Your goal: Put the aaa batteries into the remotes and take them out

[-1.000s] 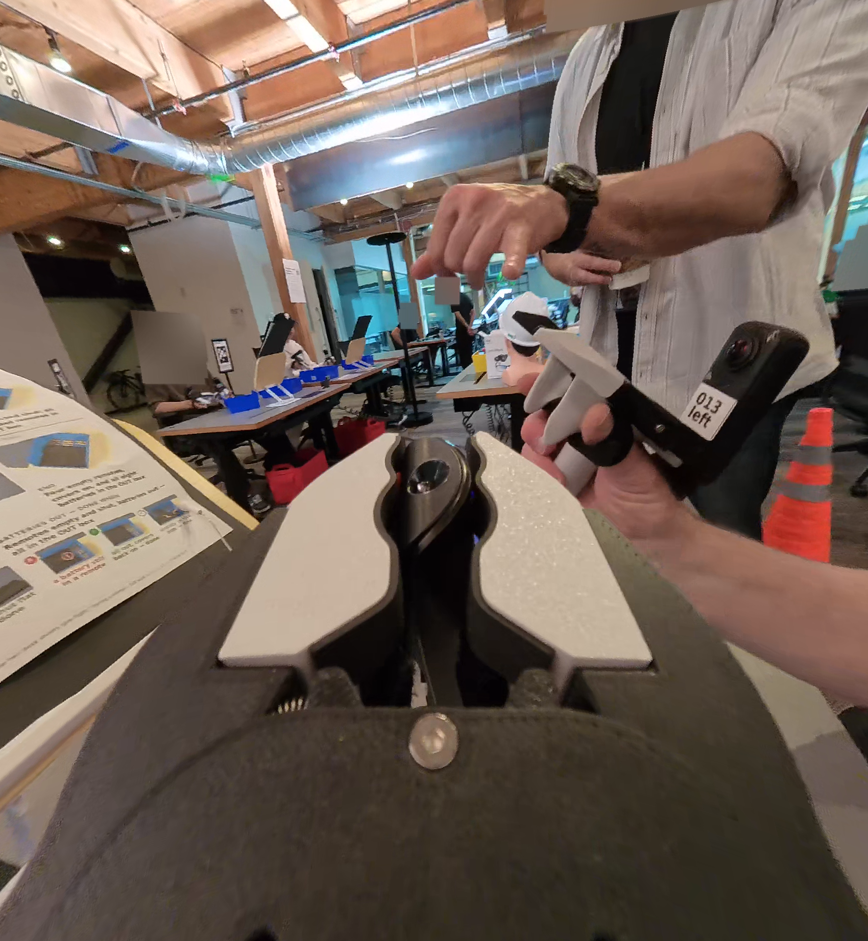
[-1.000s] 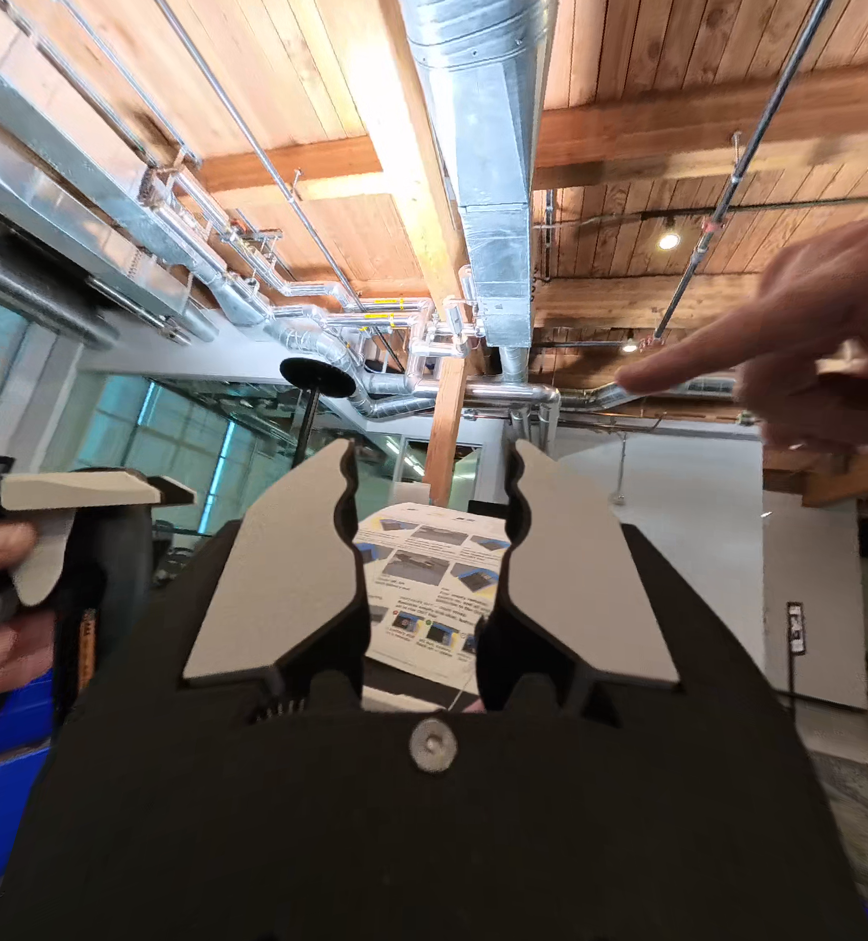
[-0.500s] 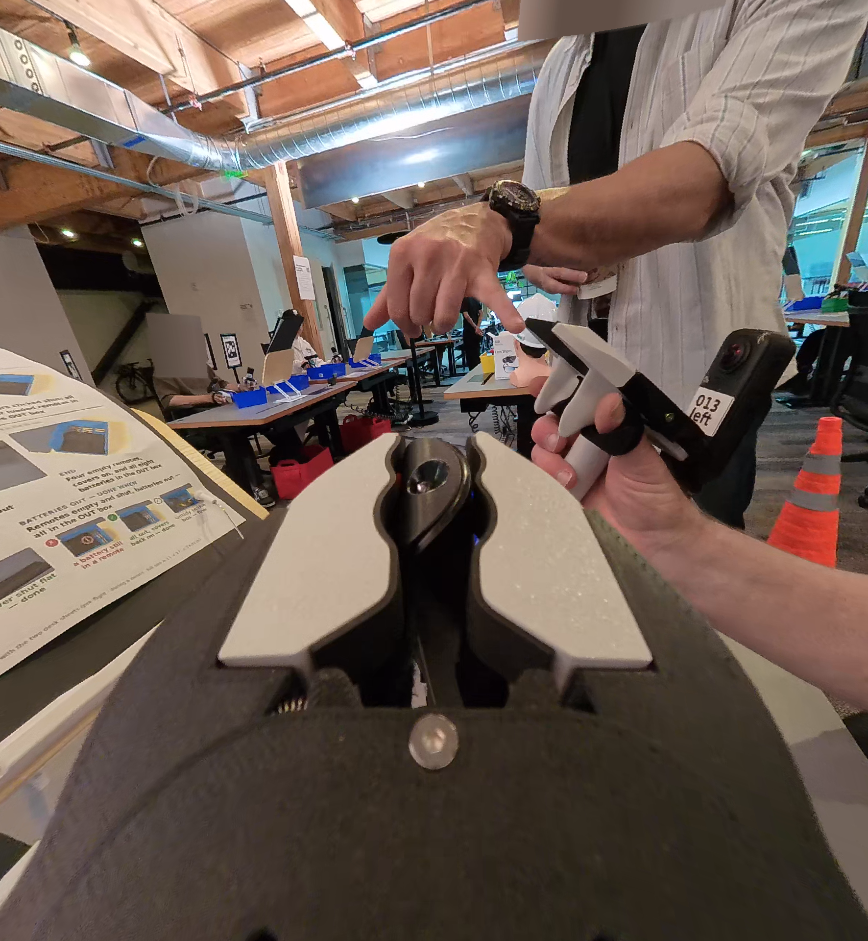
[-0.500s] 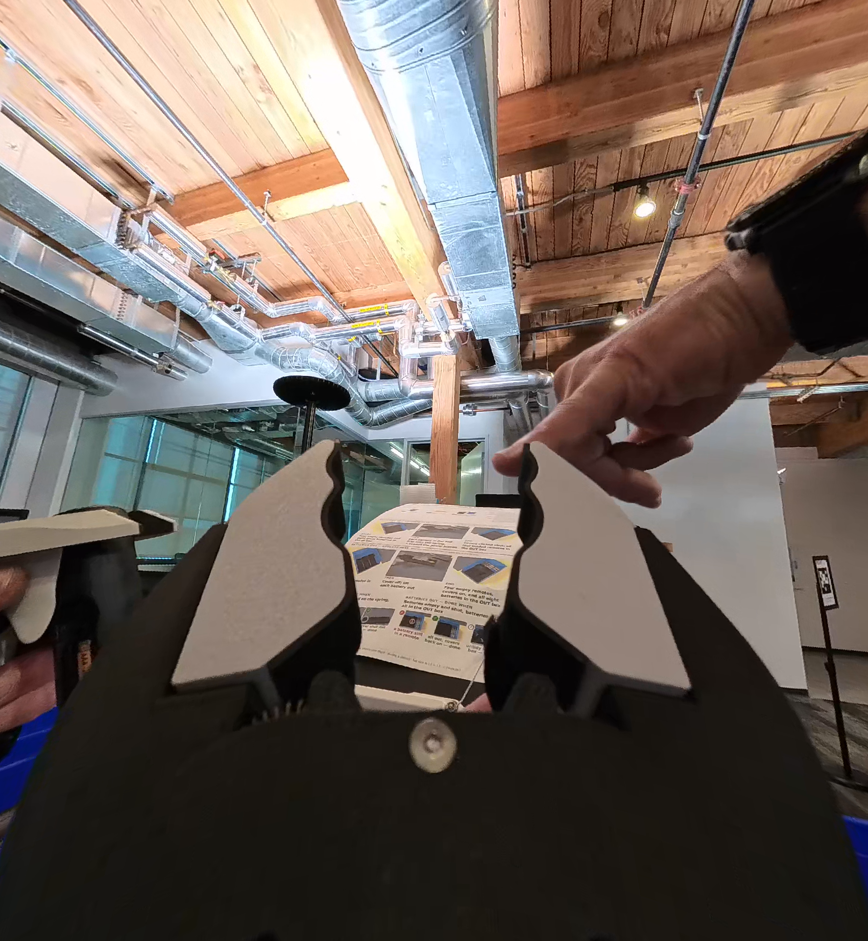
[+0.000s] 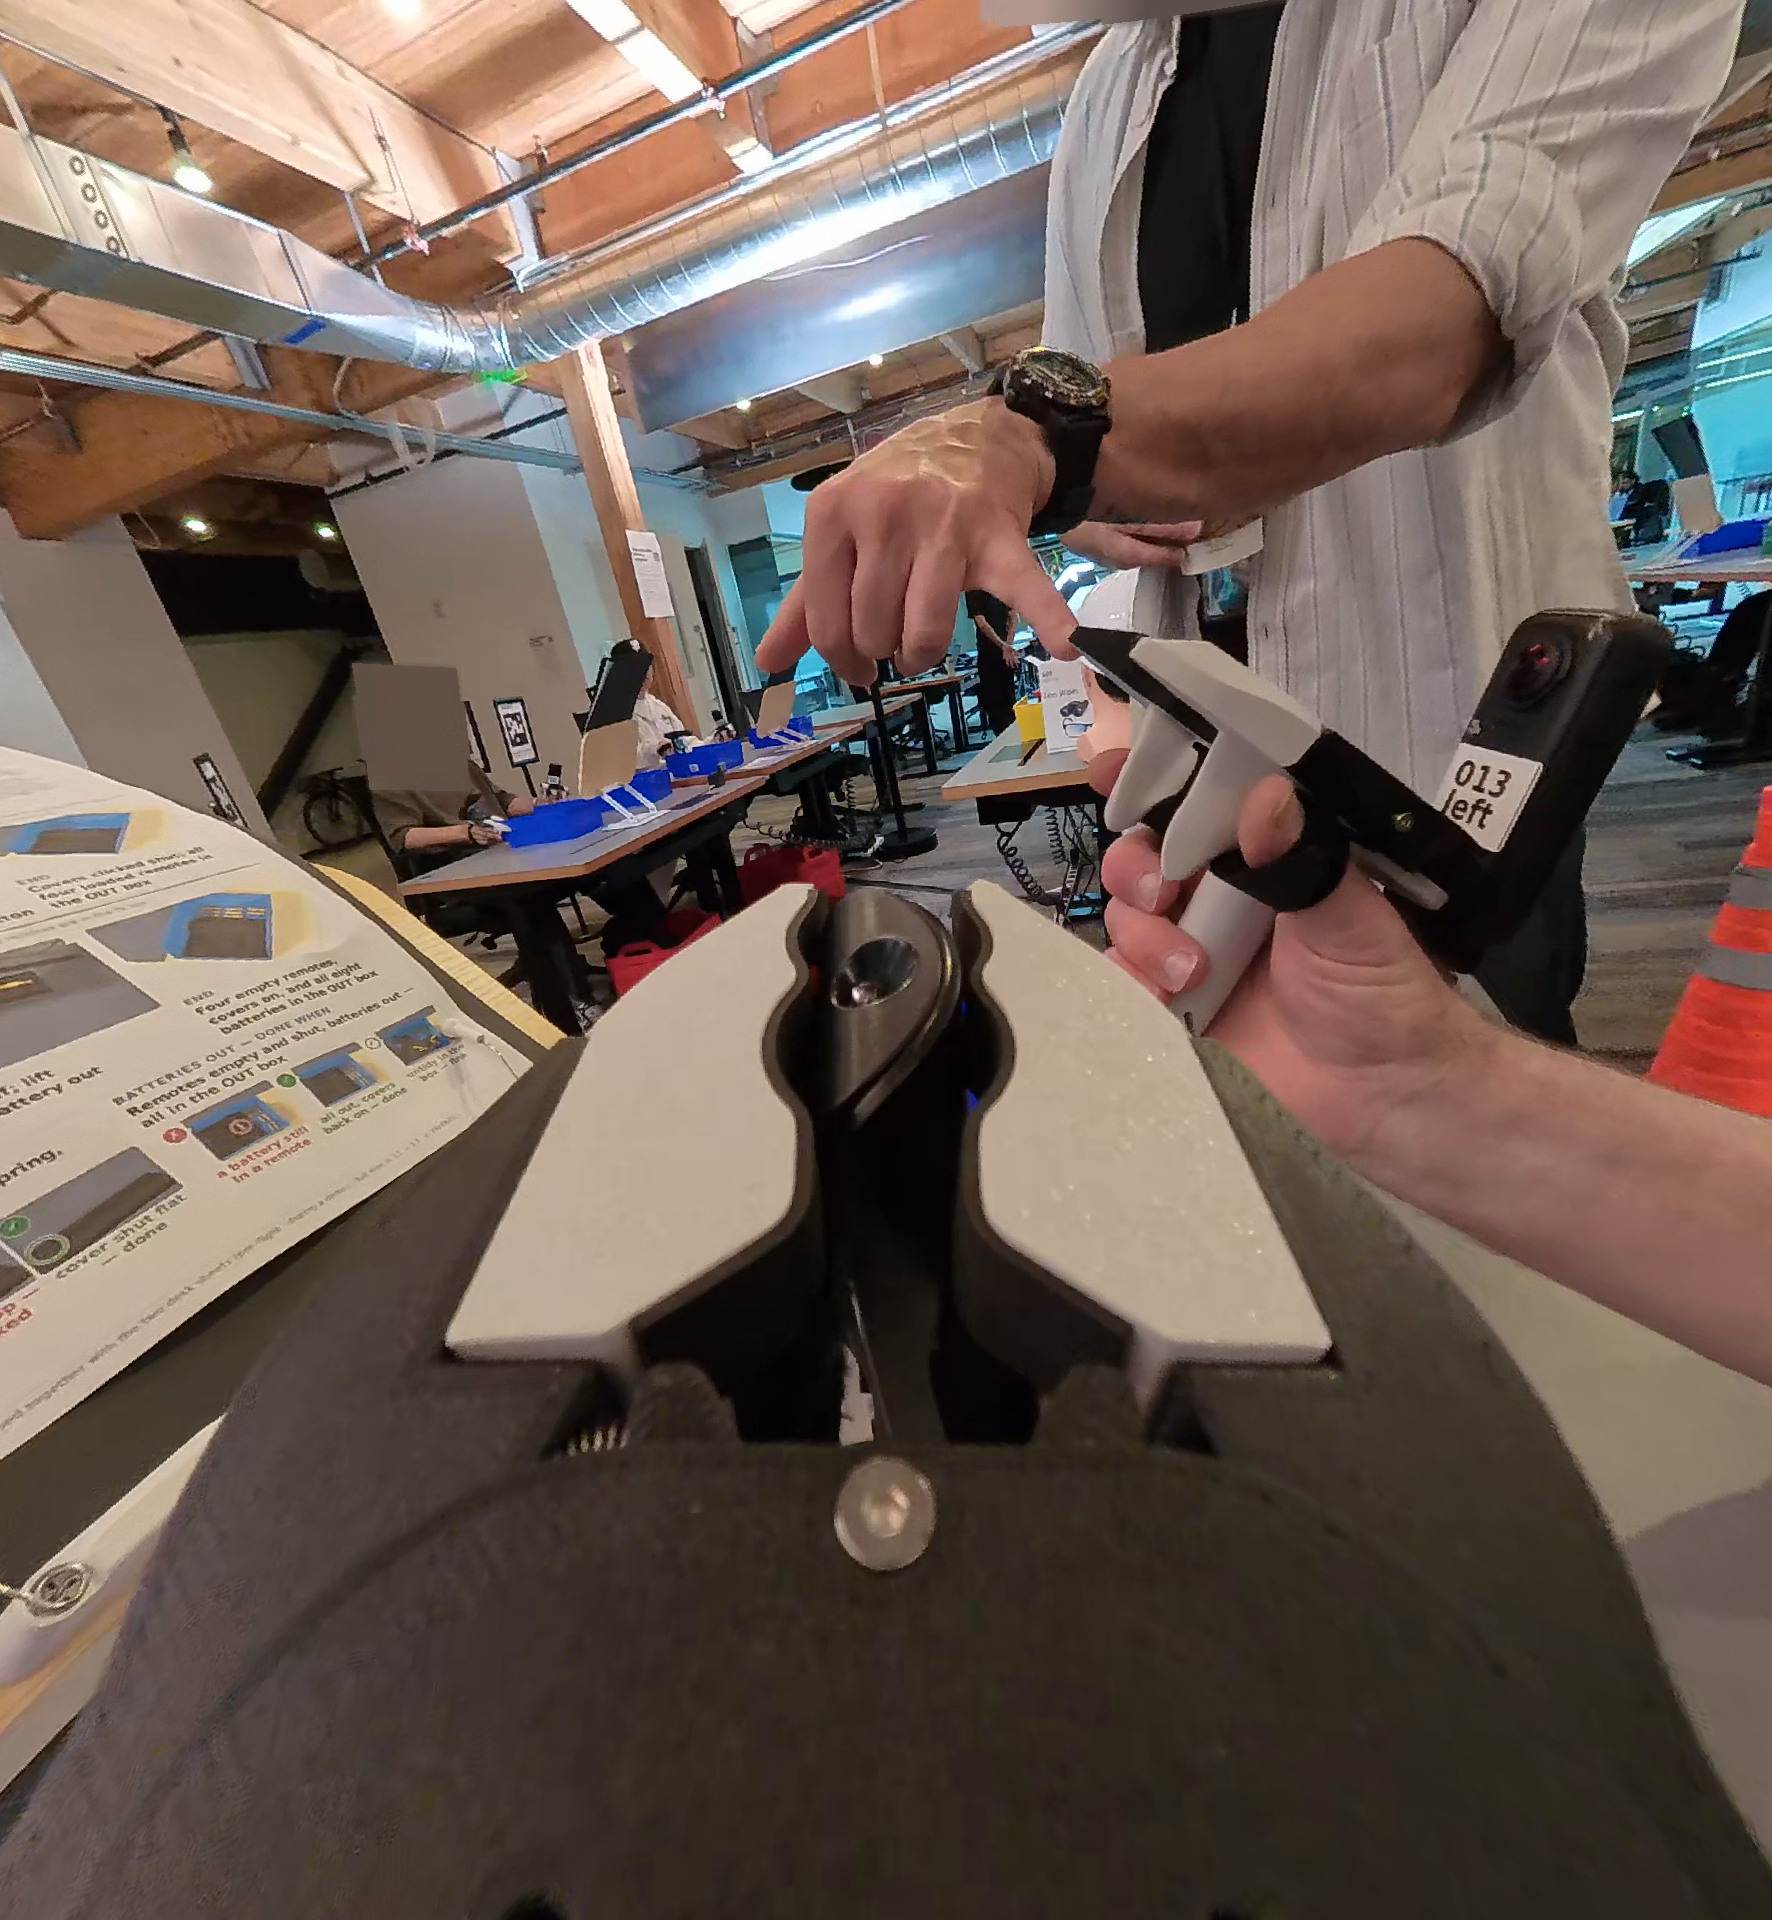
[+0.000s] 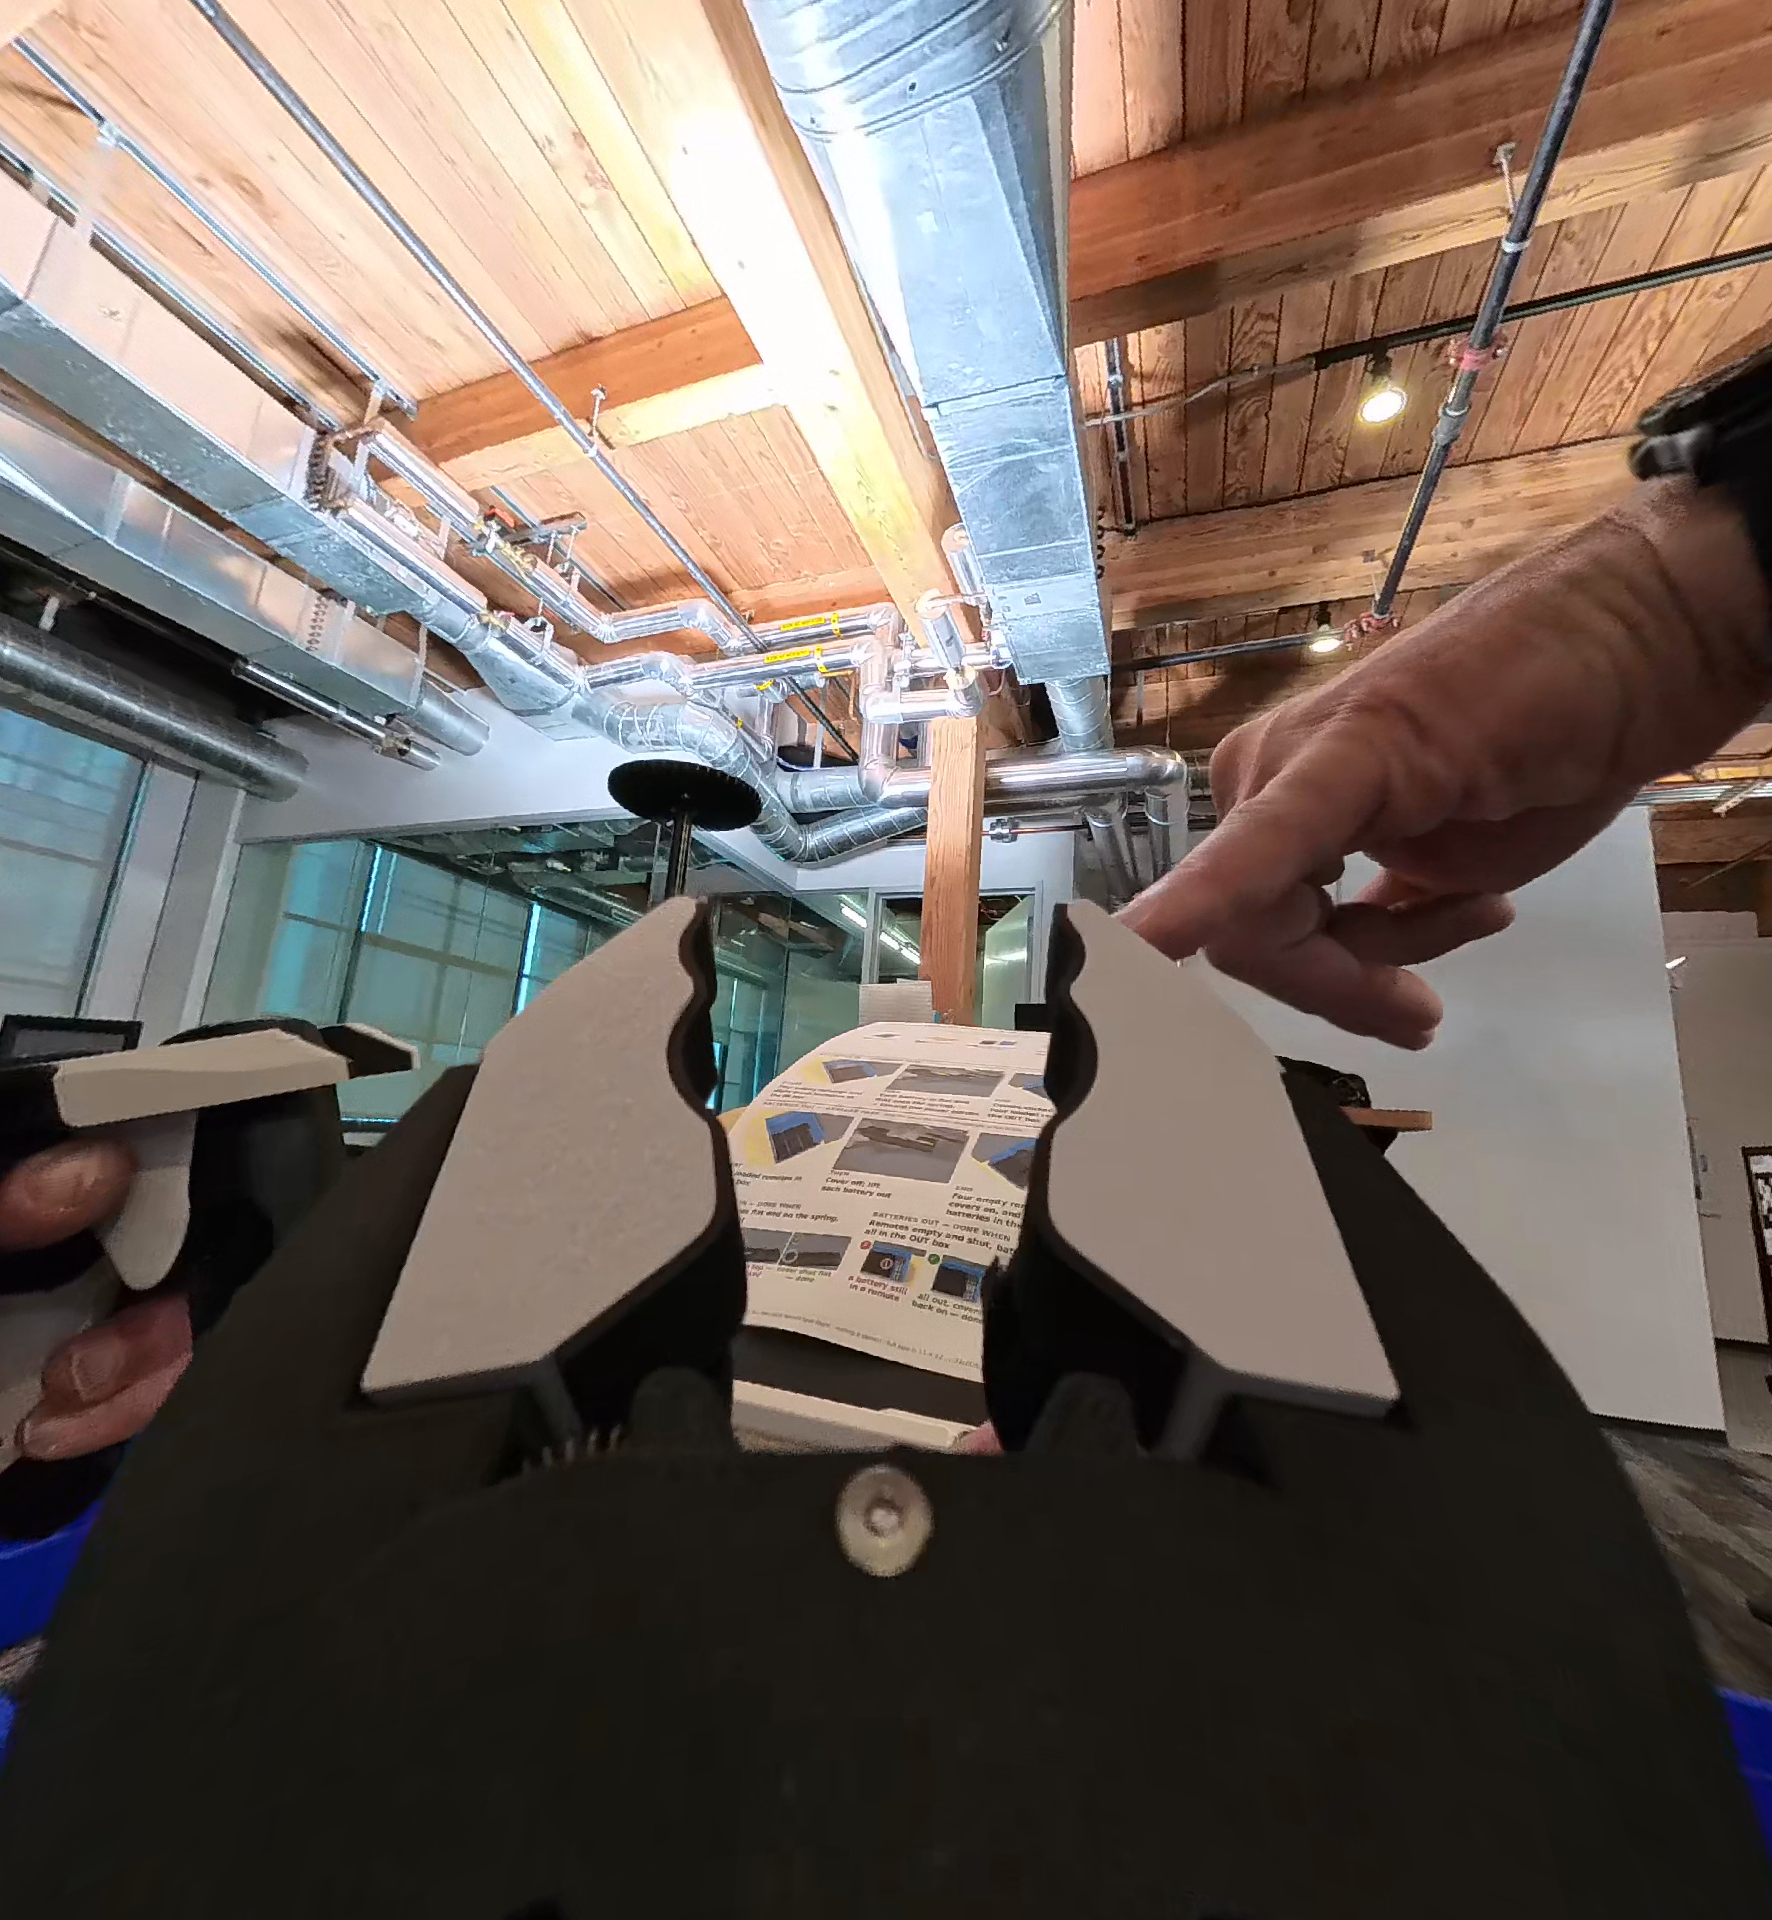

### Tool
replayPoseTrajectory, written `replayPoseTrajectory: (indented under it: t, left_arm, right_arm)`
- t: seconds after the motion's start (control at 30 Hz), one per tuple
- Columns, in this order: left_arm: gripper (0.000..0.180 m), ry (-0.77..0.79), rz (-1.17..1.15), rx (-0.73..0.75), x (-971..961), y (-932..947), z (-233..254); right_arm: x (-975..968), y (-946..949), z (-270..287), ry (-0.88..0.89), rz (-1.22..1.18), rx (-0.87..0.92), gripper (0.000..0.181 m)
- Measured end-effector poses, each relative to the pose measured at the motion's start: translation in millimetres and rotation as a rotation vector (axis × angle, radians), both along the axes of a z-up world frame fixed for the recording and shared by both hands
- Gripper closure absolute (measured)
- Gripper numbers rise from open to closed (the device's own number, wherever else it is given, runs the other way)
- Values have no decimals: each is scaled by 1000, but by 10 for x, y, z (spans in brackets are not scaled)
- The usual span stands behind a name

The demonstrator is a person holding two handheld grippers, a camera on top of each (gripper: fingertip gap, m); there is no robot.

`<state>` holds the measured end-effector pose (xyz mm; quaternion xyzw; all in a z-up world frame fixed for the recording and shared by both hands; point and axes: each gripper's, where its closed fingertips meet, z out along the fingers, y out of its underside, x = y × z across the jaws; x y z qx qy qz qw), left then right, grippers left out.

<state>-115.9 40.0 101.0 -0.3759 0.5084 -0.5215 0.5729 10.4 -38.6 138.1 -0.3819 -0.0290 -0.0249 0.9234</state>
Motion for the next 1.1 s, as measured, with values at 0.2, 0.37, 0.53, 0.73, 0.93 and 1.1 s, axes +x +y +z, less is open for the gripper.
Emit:
replayPoseTrajectory:
  t: [0.2, 0.37, 0.53, 0.73, 0.93, 1.1]
  left_arm:
    - [156, -4, -1, -12, -29, 33, 16]
    - [156, -15, -13, -28, -37, 39, 25]
    - [156, -47, -44, -93, -45, 89, 33]
    - [156, -110, -133, -142, -83, 137, 50]
    - [155, -94, -113, -130, -75, 208, 15]
    - [156, -74, -136, -170, -5, 224, -63]
  right_arm:
    - [-17, 22, -18, 22, 24, 2, 119]
    - [62, 64, -77, 54, 30, -14, 119]
    - [14, 185, -142, 34, 55, -95, 120]
    - [-369, 591, -440, 57, 355, -404, 118]
    - [-754, 837, -852, -53, 496, -616, 112]
    - [-1071, 957, -1182, -117, 607, -750, 105]
